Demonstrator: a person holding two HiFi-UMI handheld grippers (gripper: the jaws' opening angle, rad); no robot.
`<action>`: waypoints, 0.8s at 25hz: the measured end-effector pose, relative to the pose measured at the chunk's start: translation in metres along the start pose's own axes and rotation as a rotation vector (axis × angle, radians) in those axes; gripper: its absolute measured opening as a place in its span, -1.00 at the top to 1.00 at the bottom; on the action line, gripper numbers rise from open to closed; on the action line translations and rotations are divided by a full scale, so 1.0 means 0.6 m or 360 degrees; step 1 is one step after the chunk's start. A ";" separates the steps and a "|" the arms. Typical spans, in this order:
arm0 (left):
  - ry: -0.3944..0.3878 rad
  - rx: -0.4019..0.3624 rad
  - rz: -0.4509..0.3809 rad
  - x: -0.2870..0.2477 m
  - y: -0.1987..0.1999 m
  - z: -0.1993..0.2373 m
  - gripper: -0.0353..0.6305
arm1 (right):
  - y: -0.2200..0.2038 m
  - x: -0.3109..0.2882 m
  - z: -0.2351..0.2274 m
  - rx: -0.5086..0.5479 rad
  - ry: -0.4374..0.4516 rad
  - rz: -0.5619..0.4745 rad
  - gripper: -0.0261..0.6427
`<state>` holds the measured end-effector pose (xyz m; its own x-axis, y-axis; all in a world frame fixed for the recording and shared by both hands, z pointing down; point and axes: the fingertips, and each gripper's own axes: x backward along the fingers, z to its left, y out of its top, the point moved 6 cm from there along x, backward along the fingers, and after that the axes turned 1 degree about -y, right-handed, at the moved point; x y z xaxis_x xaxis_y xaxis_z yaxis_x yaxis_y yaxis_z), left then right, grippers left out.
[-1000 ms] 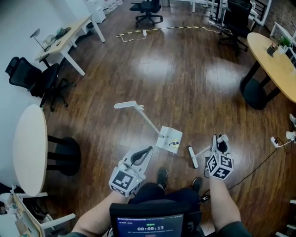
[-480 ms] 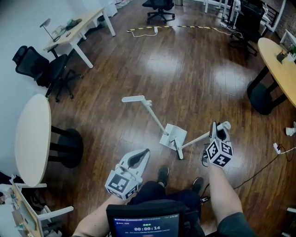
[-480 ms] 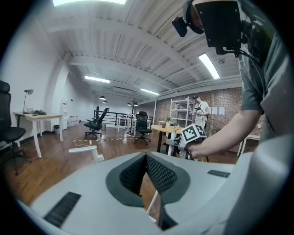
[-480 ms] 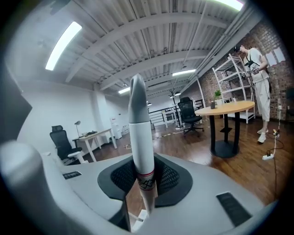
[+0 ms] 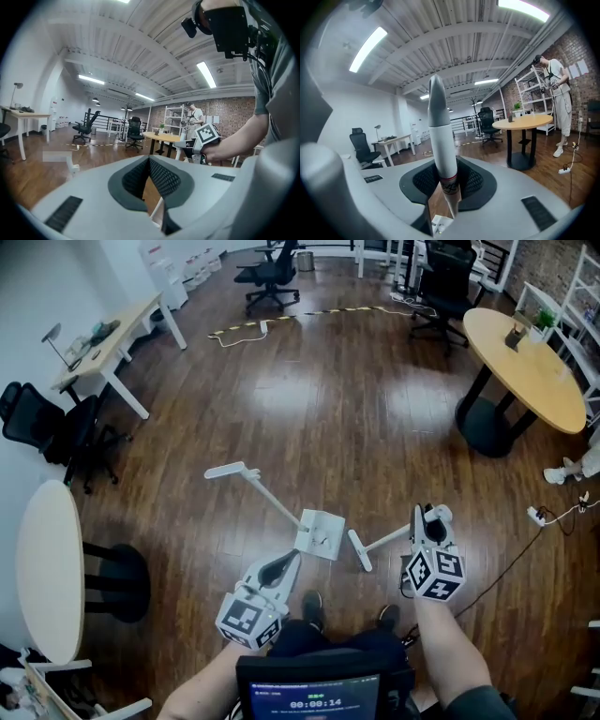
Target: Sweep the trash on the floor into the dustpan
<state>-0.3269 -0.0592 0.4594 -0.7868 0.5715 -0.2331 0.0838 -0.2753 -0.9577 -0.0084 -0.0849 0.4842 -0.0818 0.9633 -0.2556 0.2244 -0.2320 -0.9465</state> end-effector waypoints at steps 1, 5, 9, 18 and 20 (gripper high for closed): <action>-0.0038 -0.0007 -0.0011 -0.020 0.005 -0.016 0.89 | 0.017 0.016 -0.020 0.0008 -0.0027 -0.0018 0.62; -0.0136 -0.0049 -0.0086 -0.094 0.048 -0.054 0.89 | 0.107 0.071 -0.078 0.0073 -0.0080 -0.0124 0.63; -0.0203 -0.0019 -0.0184 -0.149 0.117 -0.098 0.89 | 0.199 0.119 -0.131 0.0096 -0.0090 -0.0196 0.63; -0.0235 -0.0010 -0.0257 -0.232 0.241 -0.231 0.89 | 0.331 0.255 -0.277 0.0076 -0.0089 -0.0247 0.63; -0.0240 -0.0017 -0.0259 -0.248 0.257 -0.259 0.89 | 0.353 0.282 -0.303 0.0074 -0.0100 -0.0268 0.63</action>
<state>-0.1020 -0.0666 0.3199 -0.8731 0.4852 -0.0483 -0.0457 -0.1801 -0.9826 0.2020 0.0534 0.2764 -0.1750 0.9791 -0.1032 0.1577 -0.0756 -0.9846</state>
